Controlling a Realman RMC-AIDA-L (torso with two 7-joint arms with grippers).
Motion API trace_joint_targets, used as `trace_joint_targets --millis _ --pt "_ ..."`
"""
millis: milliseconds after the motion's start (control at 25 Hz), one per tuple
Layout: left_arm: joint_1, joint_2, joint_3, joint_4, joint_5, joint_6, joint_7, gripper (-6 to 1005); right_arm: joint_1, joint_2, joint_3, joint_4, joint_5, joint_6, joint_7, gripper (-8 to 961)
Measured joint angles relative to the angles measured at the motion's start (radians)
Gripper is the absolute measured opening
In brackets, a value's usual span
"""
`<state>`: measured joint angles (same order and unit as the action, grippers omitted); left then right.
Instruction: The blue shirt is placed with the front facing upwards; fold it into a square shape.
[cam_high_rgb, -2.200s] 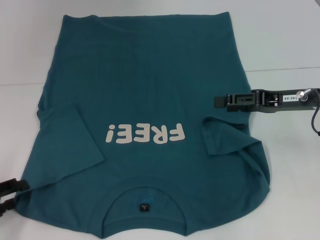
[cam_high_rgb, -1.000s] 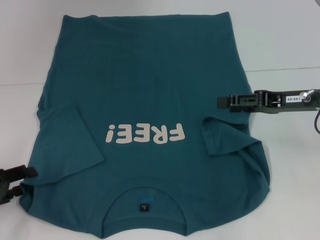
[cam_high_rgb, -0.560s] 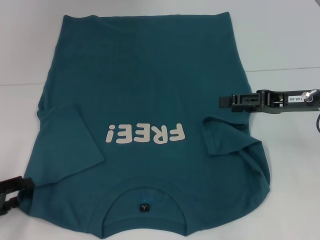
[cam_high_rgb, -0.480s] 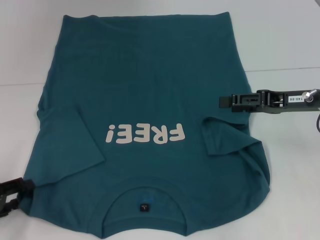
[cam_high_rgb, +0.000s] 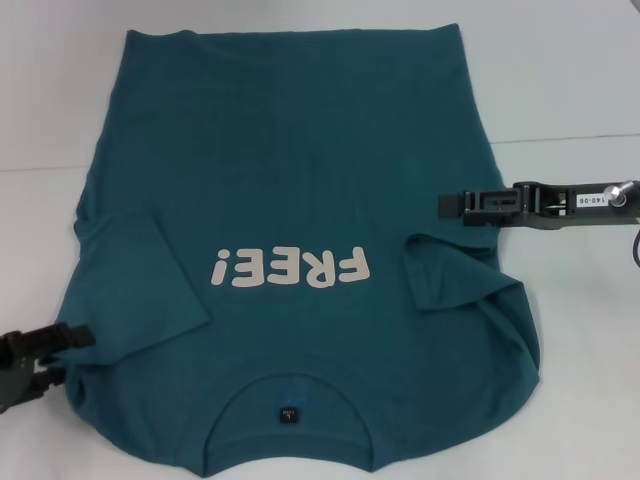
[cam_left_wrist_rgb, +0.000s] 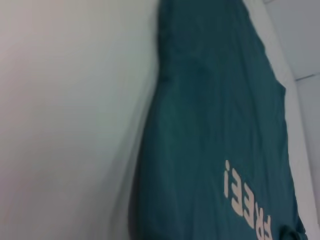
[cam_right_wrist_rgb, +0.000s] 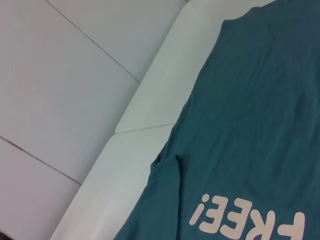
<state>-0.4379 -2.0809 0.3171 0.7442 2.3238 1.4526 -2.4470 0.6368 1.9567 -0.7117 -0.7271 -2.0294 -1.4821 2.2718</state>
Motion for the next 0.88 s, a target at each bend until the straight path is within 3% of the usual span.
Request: trace_joint_targets --millis 480,880 --pt "0.025 0.002 -0.006 0.002 0.034 -0.014 -0.063 720 -0.005 -0.001 0.001 0.0 0.0 0.003 0.0 760" --pt "0.003 0.009 0.001 -0.027 0.038 -0.097 -0.079 699 -0.005 0.001 0.008 0.0 0.0 0.001 0.0 759"
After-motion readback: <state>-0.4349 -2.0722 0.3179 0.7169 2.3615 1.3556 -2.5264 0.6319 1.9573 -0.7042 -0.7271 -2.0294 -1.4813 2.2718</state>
